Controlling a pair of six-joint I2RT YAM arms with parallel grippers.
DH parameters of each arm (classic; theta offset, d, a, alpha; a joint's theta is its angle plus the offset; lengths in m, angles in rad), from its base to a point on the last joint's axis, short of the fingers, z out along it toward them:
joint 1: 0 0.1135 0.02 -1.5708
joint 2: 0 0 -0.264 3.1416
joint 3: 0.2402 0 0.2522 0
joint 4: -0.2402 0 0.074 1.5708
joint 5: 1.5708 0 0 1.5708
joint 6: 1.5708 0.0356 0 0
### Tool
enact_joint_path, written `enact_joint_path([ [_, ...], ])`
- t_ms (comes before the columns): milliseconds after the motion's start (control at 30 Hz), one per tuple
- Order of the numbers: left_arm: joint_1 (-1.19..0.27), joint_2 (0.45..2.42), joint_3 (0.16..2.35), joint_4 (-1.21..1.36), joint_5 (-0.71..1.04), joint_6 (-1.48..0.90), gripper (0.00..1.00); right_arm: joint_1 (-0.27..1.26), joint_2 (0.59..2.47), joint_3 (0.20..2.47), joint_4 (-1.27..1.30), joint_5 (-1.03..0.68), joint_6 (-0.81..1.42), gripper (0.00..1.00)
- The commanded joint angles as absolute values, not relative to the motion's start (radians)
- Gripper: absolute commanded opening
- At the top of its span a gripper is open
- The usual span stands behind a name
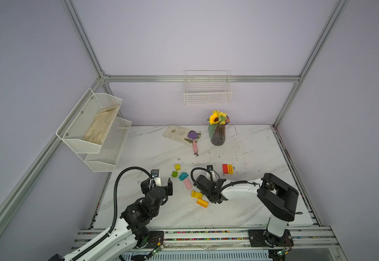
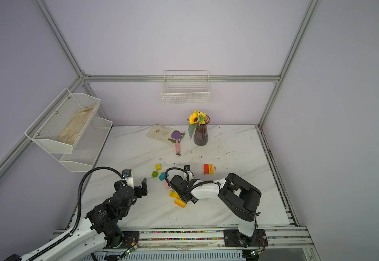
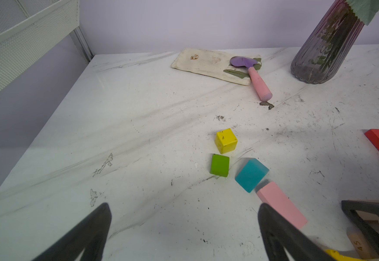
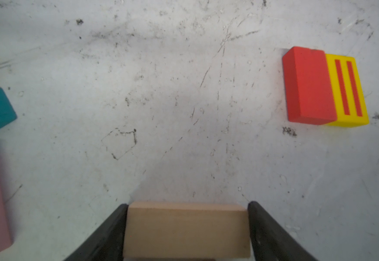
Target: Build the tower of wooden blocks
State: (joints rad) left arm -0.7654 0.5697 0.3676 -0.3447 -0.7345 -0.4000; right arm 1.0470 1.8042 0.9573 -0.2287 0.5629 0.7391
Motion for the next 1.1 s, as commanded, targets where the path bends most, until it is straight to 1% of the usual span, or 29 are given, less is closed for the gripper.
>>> enact_joint_path([
  [0, -0.760, 0.561, 0.416, -0.313, -0.731, -0.391, 1.00, 1.037, 1.806, 0.932, -0.247, 0.547, 0.750, 0.79],
  [133, -0.761, 0.572, 0.415, -0.294, -0.694, -0.373, 1.00, 1.027, 1.808, 0.923, -0.242, 0.534, 0.753, 0.79],
  [333, -0.761, 0.598, 0.409, -0.208, -0.425, -0.285, 1.00, 1.026, 1.810, 0.914, -0.235, 0.525, 0.761, 0.80],
  [467, -0.761, 0.555, 0.391, -0.203, -0.470, -0.316, 1.00, 1.027, 1.796, 0.898, -0.230, 0.528, 0.764, 0.80],
  [667, -0.741, 0.439, 0.355, -0.216, -0.447, -0.332, 1.00, 1.022, 1.785, 0.888, -0.222, 0.527, 0.755, 0.75],
  [800, -0.655, 0.497, 0.368, -0.204, -0.328, -0.346, 1.00, 1.016, 1.773, 0.888, -0.221, 0.533, 0.747, 0.71],
  [933, -0.512, 0.615, 0.406, -0.206, -0.161, -0.371, 1.00, 1.009, 1.752, 0.897, -0.225, 0.533, 0.731, 0.68],
  [1067, -0.402, 0.614, 0.400, -0.194, -0.021, -0.386, 1.00, 0.998, 1.697, 0.888, -0.232, 0.543, 0.716, 0.66],
])
